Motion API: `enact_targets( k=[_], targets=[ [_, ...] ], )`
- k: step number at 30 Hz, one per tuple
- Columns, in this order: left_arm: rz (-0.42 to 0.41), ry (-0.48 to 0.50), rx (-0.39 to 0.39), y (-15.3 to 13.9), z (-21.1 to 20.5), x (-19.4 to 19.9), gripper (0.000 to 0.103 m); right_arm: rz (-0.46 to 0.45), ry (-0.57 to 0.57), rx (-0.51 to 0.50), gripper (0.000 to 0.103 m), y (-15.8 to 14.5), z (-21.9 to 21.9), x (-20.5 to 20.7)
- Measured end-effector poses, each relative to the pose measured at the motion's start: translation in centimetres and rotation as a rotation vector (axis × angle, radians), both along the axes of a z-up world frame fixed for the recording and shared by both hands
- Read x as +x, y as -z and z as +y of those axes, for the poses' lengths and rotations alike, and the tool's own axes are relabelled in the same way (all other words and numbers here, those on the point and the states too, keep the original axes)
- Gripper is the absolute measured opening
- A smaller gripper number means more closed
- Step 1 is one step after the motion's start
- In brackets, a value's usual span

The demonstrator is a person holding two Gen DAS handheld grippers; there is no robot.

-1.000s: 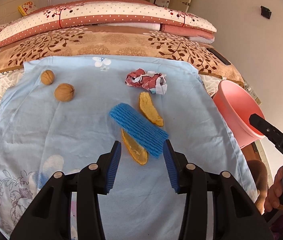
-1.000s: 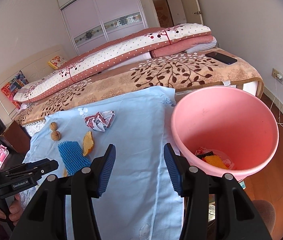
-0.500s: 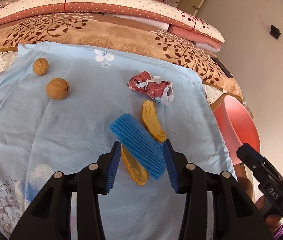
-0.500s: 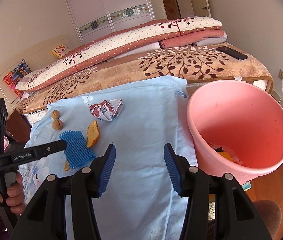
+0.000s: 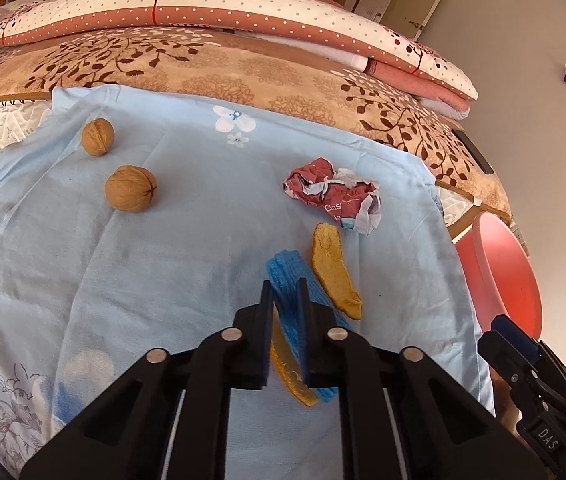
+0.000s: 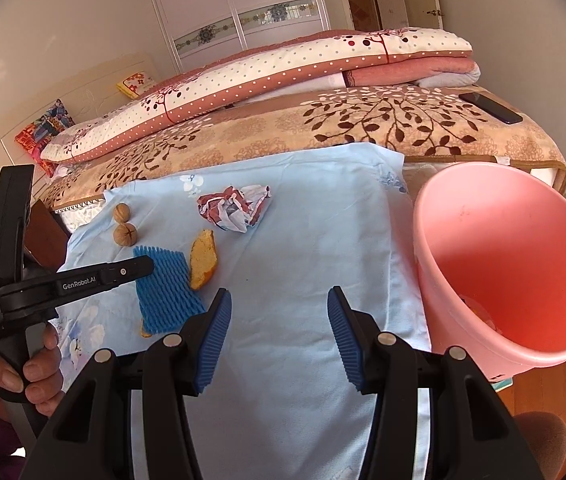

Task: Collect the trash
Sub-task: 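Grasp blue foam net with left tool while right tool grasps orange peel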

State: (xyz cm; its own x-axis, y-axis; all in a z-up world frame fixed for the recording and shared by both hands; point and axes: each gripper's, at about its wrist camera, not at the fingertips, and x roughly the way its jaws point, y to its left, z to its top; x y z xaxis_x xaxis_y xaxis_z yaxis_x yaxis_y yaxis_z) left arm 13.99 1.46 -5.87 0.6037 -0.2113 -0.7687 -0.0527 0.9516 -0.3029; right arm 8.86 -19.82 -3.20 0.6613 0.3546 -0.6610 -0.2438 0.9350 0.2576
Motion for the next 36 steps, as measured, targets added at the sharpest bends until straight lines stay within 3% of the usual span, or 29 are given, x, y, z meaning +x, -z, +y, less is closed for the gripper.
enact_targets(
  k=[5, 13, 24, 29, 31, 36],
  targets=[
    [-0.053, -0.017, -0.034, -1.2, 1.6, -0.8, 0.007, 0.025, -0.048, 0.015, 0.049, 0.1, 1.9, 1.4],
    [-0.111, -0.053, 0.043, -2.4, 3.3, -2.1, 0.007, 0.098, -0.115, 0.029, 0.049, 1.0, 6.0, 4.5],
    [-0.121, -0.076, 0.04, -2.5, 6.1, -2.9, 0.007, 0.141, -0.171, -0.133, 0.049, 3.7, 10.7, 7.4],
    [-0.119, -0.061, 0.04, -2.1, 6.1, -3.1, 0.007, 0.125, -0.18, -0.203, 0.033, 4.5, 11.5, 7.3],
    [-0.117, -0.06, 0.035, -2.0, 6.1, -3.0, 0.007, 0.129, -0.184, -0.202, 0.022, 4.4, 11.5, 7.3],
    [-0.124, -0.052, 0.036, -2.1, 6.0, -3.3, 0.007, 0.116, -0.164, -0.159, 0.018, 3.6, 10.5, 6.7]
  ],
)
